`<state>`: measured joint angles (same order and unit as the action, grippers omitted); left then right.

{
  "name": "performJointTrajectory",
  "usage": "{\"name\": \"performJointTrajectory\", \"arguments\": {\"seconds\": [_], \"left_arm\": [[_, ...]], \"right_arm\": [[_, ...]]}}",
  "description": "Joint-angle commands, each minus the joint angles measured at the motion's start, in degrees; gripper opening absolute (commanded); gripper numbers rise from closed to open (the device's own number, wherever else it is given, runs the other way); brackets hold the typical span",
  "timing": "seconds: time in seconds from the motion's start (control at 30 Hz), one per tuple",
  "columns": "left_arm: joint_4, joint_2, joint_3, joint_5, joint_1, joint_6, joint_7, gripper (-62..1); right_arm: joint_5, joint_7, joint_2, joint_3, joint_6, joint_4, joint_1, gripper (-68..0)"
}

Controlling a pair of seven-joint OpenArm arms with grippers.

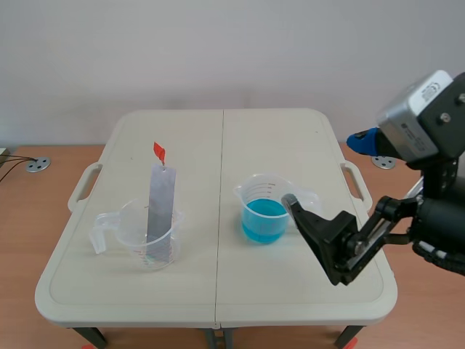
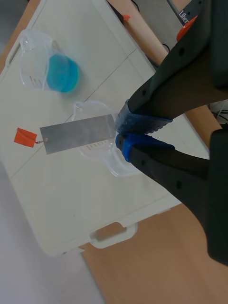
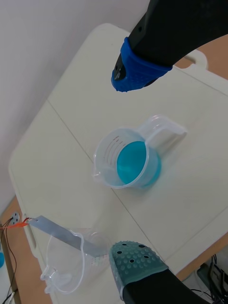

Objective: Hold the metal plate by the orange handle, dip it into the blue solution, take it out and point at it, then put the plate back in the beaker on the left.
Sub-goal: 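Lift the metal plate out of the left beaker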

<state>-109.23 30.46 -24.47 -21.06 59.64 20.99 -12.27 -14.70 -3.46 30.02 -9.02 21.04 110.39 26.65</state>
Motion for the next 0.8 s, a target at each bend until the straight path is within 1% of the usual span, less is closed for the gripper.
{"name": "performJointTrajectory", "arguments": {"seconds": [0.0, 0.03, 0.07, 0.2, 0.3, 0.4, 0.5, 0.67, 0.77], "left_arm": [[-0.70, -1.57, -0.96, -0.13, 1.33, -0.24, -1.29, -57.8], [-0.70, -2.21, -1.64, -0.02, 2.21, -0.24, -1.46, -57.8], [-0.68, -2.84, -2.19, 0.79, 2.97, -0.22, -1.68, -57.7], [-0.55, -5.73, -3.32, 6.34, 5.01, -0.15, -3.26, -57.7], [-0.55, -7.34, -3.37, 10.32, 6.10, -0.17, -3.41, -57.8], [-0.48, -8.13, -3.37, 13.09, 7.10, -0.17, -3.48, -57.8], [-0.44, -8.55, -3.37, 14.82, 8.66, -0.31, -4.48, -57.8], [-0.33, -8.55, -3.67, 14.95, 10.43, -0.31, -5.84, -57.8], [-0.22, -8.52, -3.87, 14.95, 10.34, -0.33, -6.01, -57.8]], "right_arm": [[-0.44, 0.33, 0.44, -1.07, 0.02, 0.15, -2.49, -1.2], [-0.44, 0.74, 0.44, -2.23, 0.00, -0.04, -3.78, -1.2], [-0.46, 0.81, 0.44, -3.34, 0.00, -0.39, -4.98, -1.2], [-0.48, 0.79, 0.37, -7.61, 0.00, -2.67, -9.62, -1.2], [-0.46, 0.76, -0.39, -10.12, -0.02, -5.57, -13.03, -1.2], [-0.48, 0.70, -1.20, -11.76, -0.02, -8.22, -15.93, -1.2], [-0.46, 0.55, -2.29, -13.18, 0.00, -10.69, -18.43, -1.2], [-0.44, 0.35, -5.01, -16.17, 0.07, -15.65, -23.26, -1.3], [-0.24, 0.31, -6.56, -17.88, 1.29, -18.43, -25.70, -1.3]]}}
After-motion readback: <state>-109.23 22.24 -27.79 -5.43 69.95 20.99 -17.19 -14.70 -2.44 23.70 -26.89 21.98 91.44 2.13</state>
